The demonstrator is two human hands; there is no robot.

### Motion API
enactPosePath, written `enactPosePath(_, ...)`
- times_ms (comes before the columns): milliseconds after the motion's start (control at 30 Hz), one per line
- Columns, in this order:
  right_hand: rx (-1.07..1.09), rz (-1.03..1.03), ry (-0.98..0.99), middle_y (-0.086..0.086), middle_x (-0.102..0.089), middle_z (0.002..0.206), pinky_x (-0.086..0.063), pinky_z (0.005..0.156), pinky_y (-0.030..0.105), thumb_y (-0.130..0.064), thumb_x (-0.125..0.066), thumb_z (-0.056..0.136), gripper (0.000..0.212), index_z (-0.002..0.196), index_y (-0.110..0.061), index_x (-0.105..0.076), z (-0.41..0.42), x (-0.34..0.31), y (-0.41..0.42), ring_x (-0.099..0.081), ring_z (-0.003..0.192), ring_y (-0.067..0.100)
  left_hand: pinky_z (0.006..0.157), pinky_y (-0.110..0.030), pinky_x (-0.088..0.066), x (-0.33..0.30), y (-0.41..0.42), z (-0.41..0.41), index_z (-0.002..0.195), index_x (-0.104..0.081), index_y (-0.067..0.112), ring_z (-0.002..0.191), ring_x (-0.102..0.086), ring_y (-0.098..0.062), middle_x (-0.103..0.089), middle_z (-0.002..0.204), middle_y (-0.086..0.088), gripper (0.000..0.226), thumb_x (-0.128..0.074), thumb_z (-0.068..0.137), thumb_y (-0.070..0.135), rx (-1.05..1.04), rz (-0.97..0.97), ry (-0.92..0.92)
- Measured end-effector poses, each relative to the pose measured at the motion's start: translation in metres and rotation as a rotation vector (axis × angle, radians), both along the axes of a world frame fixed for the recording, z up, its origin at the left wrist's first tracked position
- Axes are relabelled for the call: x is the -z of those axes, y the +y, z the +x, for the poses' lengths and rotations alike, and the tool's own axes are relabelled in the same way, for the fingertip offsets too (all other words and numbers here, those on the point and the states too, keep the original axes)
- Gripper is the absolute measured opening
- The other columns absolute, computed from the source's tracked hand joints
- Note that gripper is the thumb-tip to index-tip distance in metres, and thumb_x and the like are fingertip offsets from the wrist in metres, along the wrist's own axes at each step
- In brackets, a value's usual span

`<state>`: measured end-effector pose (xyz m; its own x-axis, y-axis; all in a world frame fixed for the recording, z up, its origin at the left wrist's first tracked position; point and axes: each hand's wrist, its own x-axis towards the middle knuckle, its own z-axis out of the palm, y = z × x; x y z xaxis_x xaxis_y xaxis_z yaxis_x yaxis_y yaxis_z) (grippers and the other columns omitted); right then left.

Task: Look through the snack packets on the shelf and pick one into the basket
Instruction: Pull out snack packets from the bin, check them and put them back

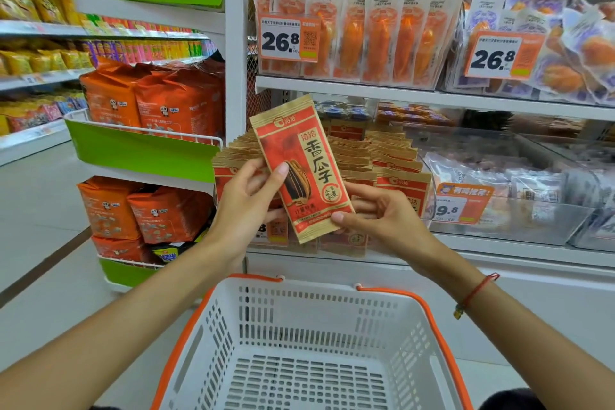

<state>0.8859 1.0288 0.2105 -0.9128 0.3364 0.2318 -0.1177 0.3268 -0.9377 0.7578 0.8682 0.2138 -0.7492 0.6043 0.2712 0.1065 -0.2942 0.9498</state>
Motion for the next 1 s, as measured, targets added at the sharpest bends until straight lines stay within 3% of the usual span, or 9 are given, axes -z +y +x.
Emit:
enactPosePath(233,-0.007,0.010,0.049,-0.001,-0.072,0.113,-0.056,0.092,0.037,-0.023,-0.070,0.080,0.052,0.129,-0.020,-0.054,-0.001,0.000,-0.008,-0.069,0.105,0.016,0.072,-0.024,-0.059,0.000,-0.001,0.004,0.122,-0.058,0.022,0.097,-0.071,-0.010,-0.074,0.106,0.002,0.028,-0.058,0.094,0.027,0.072,-0.061,0.018)
enactPosePath(433,0.111,0.189,0.193,-0.007,-0.070,0.111,-0.059,0.076,0.028,-0.020,-0.073,0.084,0.039,0.116,-0.021,-0.052,0.000,-0.002,-0.024,-0.068,0.101,0.006,0.061,-0.013,-0.054,-0.003,-0.002,0.013,0.112,-0.064,0.023,0.085,-0.069,0.004,-0.070,0.107,0.007,0.031,-0.073,0.083,0.029,-0.212,-0.042,-0.058)
enactPosePath(500,0.191,0.390,0.245,-0.012,-0.069,0.109,-0.057,0.076,0.019,-0.020,-0.074,0.085,0.037,0.112,-0.025,-0.049,-0.001,0.000,-0.030,-0.067,0.098,0.000,0.067,-0.016,-0.056,-0.008,-0.002,0.020,0.118,-0.060,0.026,0.095,-0.069,-0.001,-0.070,0.110,0.006,0.039,-0.071,0.082,0.036,-0.147,-0.027,-0.068)
enactPosePath(567,0.226,0.544,0.275,-0.012,-0.069,0.100,-0.052,0.068,0.011,-0.020,-0.074,0.084,0.042,0.110,-0.030,-0.043,-0.002,0.000,-0.034,-0.067,0.086,0.000,0.084,-0.024,-0.056,-0.011,-0.002,0.025,0.117,-0.059,0.034,0.105,-0.066,-0.002,-0.069,0.116,0.010,0.049,-0.071,0.073,0.051,-0.012,-0.062,-0.017)
enactPosePath(633,0.196,0.627,0.258,-0.007,-0.068,0.092,-0.051,0.060,0.019,-0.024,-0.069,0.079,0.046,0.113,-0.029,-0.038,-0.003,0.002,-0.035,-0.066,0.074,0.008,0.097,-0.033,-0.052,-0.012,-0.002,0.030,0.112,-0.059,0.039,0.107,-0.065,-0.001,-0.069,0.115,0.013,0.052,-0.077,0.067,0.058,0.150,-0.135,0.077)
enactPosePath(700,0.151,0.667,0.170,-0.007,-0.063,0.099,-0.052,0.061,0.029,-0.030,-0.065,0.075,0.055,0.120,-0.025,-0.034,-0.002,0.004,-0.036,-0.063,0.075,0.011,0.100,-0.035,-0.050,-0.011,-0.002,0.031,0.115,-0.059,0.036,0.107,-0.065,-0.002,-0.070,0.112,0.015,0.050,-0.077,0.072,0.053,0.212,-0.189,0.159)
enactPosePath(867,0.097,0.583,0.116,-0.007,-0.051,0.104,-0.052,0.070,0.029,-0.023,-0.076,0.076,0.059,0.116,-0.020,-0.033,-0.003,0.008,-0.037,-0.055,0.084,0.007,0.101,-0.038,-0.049,-0.011,-0.007,0.023,0.119,-0.057,0.037,0.113,-0.063,-0.004,-0.068,0.117,0.017,0.042,-0.063,0.078,0.046,0.249,-0.201,0.217)
enactPosePath(1000,0.146,0.345,0.104,-0.007,-0.053,0.113,-0.051,0.070,0.023,-0.044,-0.085,0.065,0.088,0.133,-0.029,-0.031,-0.004,0.004,-0.035,-0.052,0.075,0.006,0.087,-0.032,-0.057,-0.010,-0.008,0.016,0.122,-0.060,0.033,0.107,-0.067,-0.012,-0.071,0.116,0.008,0.038,-0.060,0.085,0.037,0.253,-0.171,0.152)
